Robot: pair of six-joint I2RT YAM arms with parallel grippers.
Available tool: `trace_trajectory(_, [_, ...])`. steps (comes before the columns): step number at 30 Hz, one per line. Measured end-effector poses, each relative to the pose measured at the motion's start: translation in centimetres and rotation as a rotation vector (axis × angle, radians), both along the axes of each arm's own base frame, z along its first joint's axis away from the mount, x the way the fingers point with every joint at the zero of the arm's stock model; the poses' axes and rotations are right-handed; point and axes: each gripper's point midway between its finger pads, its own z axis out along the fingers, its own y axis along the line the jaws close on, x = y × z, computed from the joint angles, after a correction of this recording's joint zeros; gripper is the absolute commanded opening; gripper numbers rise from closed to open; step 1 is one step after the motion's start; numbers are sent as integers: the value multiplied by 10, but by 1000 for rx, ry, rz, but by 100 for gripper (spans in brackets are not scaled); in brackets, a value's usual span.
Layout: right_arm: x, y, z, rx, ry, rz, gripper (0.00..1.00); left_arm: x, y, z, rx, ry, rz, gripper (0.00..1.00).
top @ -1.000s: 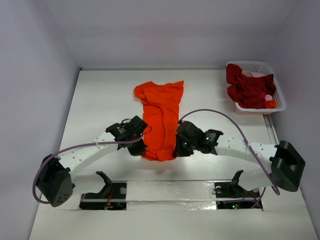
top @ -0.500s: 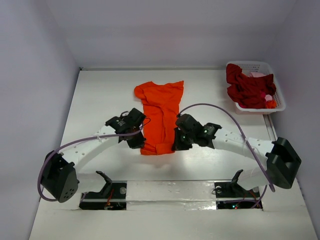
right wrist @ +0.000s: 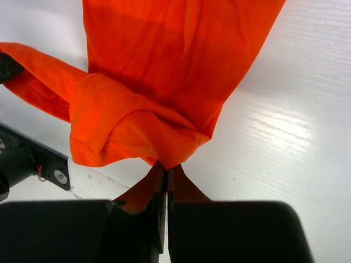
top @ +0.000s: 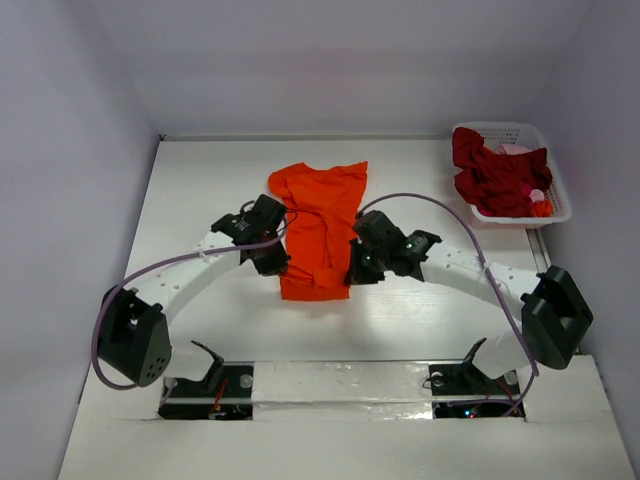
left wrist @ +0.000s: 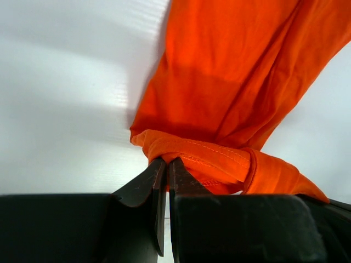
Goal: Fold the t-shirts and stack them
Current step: Fold the folded rectangular tshirt in 1/3 of the way
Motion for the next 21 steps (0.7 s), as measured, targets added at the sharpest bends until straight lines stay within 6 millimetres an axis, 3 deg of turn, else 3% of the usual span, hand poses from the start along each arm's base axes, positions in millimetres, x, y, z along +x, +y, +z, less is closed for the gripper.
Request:
trace_trajectory(6, [11, 1, -2, -10, 0, -2, 0, 13, 1, 5, 2, -22, -8, 0])
trace_trajectory(15, [33, 3, 1, -19, -8, -9, 0, 26, 8, -9, 25, 4, -13, 0])
trace_trajectory(21, [50, 2, 8, -21, -21, -19, 0, 44, 8, 0, 15, -25, -17, 0])
